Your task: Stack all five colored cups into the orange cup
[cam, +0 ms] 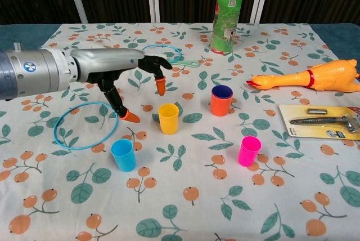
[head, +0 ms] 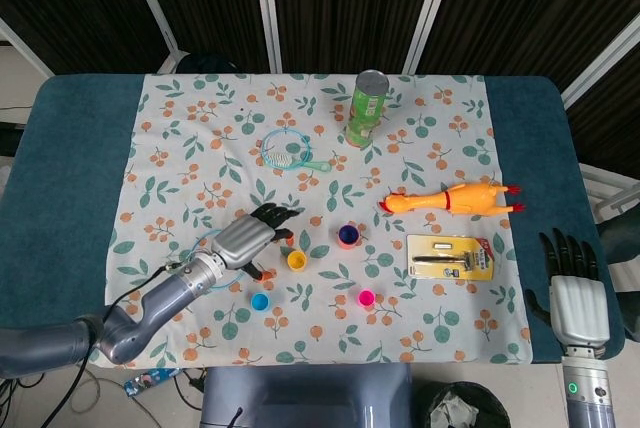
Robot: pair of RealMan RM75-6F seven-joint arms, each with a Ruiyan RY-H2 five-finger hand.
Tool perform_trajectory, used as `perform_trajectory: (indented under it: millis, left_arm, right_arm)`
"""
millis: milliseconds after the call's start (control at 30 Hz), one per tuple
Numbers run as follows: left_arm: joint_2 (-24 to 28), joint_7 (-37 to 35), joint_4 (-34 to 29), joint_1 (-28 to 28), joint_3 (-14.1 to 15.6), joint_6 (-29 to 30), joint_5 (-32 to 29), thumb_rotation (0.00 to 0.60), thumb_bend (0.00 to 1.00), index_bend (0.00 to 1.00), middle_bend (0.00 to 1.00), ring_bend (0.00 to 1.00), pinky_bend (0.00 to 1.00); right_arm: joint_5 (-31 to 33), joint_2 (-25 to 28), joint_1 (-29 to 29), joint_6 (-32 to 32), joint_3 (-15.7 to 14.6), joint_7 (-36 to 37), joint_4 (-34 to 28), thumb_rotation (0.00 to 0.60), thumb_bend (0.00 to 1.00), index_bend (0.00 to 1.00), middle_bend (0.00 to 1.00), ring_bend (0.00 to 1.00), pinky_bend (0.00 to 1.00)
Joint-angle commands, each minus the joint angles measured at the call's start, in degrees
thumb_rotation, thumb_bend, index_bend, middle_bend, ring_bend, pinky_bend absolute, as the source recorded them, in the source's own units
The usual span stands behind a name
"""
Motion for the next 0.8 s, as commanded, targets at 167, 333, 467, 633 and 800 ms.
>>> perform_trajectory:
  millis: [167,333,467,633,800]
  left_arm:
    - [-3.47,4.30,1.76,-1.02,-0.92,0.28,-1.16,0.600,0.15,0.38,0.04,0.00,0.00]
    - [-5.44,6.07,2.06,-1.32,-1.81,0.96,-2.16,0.600,0.15,0.38,0.04,0.00,0.00]
    - [-5.99,7.71,2.11,-1.57,-1.85,0.90,-2.63,0.600,0.15,0.39,0.04,0.00,0.00]
    - [-6.74,9.61,2.35,-1.85,-2.02,0.80,-3.60,0.600,0.16,0.42,0.04,0.00,0.00]
    - [-7.39,11.89,2.56,-2.09,-2.29,1.11,-4.75,0.600,0.17,0.43,0.04,0.00,0.00]
  right_arm:
    - [0.21,0.19,-0.05,-0.07,0.16,0.51,0.18,0.600,0.38,0.00,0.00,0.00,0.06]
    - [0.24,0.40,-0.09,-0.03,0.26,0.99,0.30,0.600,0.38,0.00,0.00,0.00,0.06]
    - [0.33,0.50,-0.12,-0.06,0.33,1.24,0.30,0.600,0.38,0.00,0.00,0.00,0.06]
    - [0.37,0.52,-0.10,-0.22,0.29,1.35,0.24,0.600,0.38,0.00,0.00,0.00,0.06]
    - [0.34,0.50,-0.11,-0.18,0.28,1.30,0.20,0.600,0.38,0.00,0.00,0.00,0.06]
